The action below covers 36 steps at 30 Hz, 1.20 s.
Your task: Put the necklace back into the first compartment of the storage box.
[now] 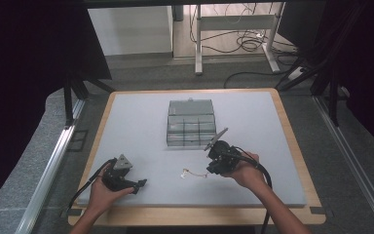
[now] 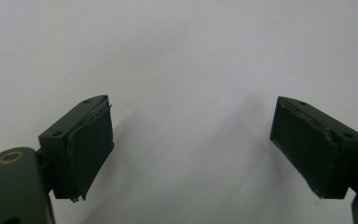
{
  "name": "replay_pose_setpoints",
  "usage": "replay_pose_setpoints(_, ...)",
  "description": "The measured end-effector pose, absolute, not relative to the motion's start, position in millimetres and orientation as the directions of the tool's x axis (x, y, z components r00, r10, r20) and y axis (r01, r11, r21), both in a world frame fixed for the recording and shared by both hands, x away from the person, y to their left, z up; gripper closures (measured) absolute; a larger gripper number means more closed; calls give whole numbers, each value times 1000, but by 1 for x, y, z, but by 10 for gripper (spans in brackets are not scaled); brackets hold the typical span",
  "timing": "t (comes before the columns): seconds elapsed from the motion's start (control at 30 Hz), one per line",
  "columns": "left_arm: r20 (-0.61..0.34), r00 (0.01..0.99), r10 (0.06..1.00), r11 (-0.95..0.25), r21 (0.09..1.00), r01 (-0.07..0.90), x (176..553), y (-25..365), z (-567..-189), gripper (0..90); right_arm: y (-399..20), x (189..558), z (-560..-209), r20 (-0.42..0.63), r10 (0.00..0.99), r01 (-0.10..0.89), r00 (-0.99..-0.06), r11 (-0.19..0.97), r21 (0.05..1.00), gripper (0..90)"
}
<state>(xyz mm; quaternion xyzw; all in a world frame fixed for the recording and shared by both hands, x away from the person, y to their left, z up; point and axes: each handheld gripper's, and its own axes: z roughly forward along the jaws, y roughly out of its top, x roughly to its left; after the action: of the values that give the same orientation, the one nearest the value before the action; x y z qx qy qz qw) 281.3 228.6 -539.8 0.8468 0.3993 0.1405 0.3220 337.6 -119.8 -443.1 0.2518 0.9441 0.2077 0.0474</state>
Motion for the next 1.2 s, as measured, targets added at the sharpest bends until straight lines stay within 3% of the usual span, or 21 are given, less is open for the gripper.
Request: replay_pose_setpoints(1.2,-25,641,767,-471,656,590,282,230,-540,135,-105,354,-356,-19,503,405,-864,717,568,773)
